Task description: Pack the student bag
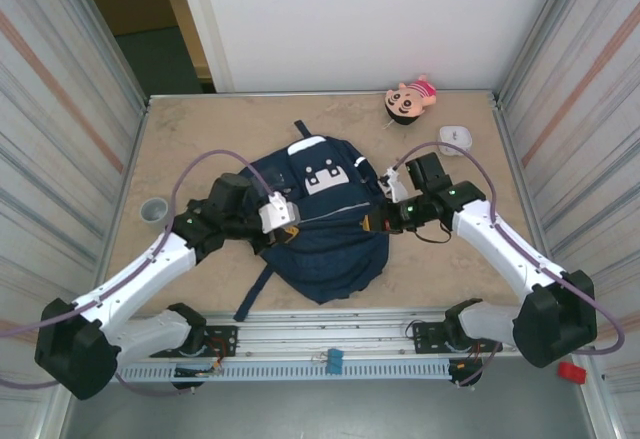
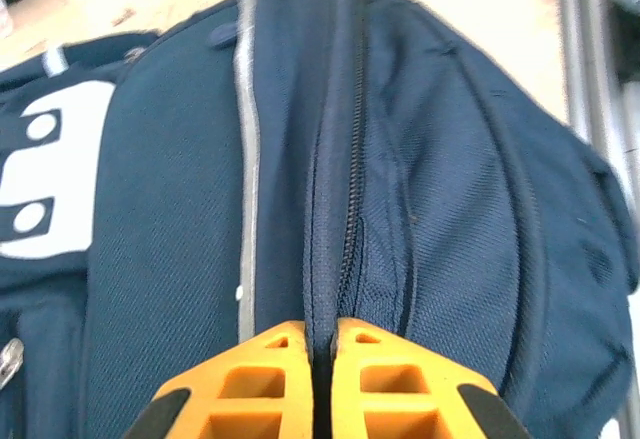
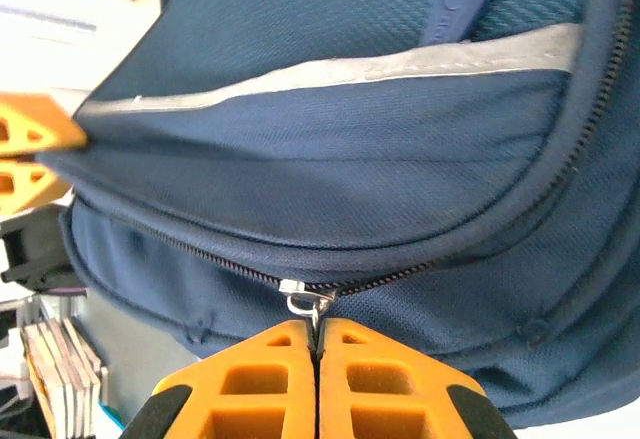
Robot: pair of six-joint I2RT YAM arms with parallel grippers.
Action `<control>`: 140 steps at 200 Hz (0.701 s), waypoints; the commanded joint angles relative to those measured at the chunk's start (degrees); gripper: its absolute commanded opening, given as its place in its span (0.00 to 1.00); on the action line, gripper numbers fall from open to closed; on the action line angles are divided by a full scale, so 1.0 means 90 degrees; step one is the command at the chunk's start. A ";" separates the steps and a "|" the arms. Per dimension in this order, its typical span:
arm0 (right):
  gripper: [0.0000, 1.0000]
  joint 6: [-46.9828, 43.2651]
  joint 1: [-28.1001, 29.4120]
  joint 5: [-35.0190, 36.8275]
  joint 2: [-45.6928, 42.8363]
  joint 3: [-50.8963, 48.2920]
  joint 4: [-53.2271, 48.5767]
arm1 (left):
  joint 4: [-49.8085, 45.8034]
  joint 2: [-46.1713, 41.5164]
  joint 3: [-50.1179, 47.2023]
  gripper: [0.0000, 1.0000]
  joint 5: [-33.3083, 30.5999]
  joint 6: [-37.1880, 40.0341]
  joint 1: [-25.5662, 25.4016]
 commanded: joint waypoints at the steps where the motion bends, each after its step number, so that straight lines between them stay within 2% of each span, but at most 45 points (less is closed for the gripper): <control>1: 0.00 0.0675 0.0371 0.0204 -0.0171 -0.0006 0.0546 | -0.0576 -0.0099 0.0064 0.16 -0.1000 0.0229 0.0579; 10: 0.00 0.0926 0.0565 0.0196 -0.0142 -0.0119 0.0926 | -0.0695 -0.0118 0.0160 0.27 -0.0744 0.0298 0.0582; 28: 0.00 0.1124 0.0886 0.0383 -0.0062 -0.0145 0.1165 | -0.0883 -0.0139 0.0439 0.47 0.0293 0.0150 0.0549; 38: 0.00 0.1142 0.1007 0.0469 -0.0046 -0.0100 0.1172 | -0.0769 -0.0123 0.0536 0.53 0.0639 -0.0107 0.0407; 48: 0.00 0.1163 0.1100 0.0540 -0.0029 -0.0063 0.1169 | -0.0573 -0.0082 0.0604 0.55 0.0688 -0.0309 0.0143; 65: 0.00 0.1155 0.1172 0.0562 -0.0024 -0.0017 0.1114 | -0.0288 0.0129 0.0684 0.57 0.0331 -0.0308 -0.0533; 82: 0.00 0.1109 0.1216 0.0560 -0.0008 0.0014 0.1064 | -0.0153 0.0558 0.0854 0.57 0.0098 -0.0138 -0.0940; 128: 0.00 0.1021 0.1241 0.0519 -0.0019 0.0044 0.1011 | 0.0340 0.1806 0.1381 0.51 -0.0018 -0.0351 -0.1169; 140: 0.00 0.0986 0.1239 0.0517 -0.0031 0.0053 0.0993 | 0.0614 0.1950 0.1342 0.41 0.0001 -0.0400 -0.1175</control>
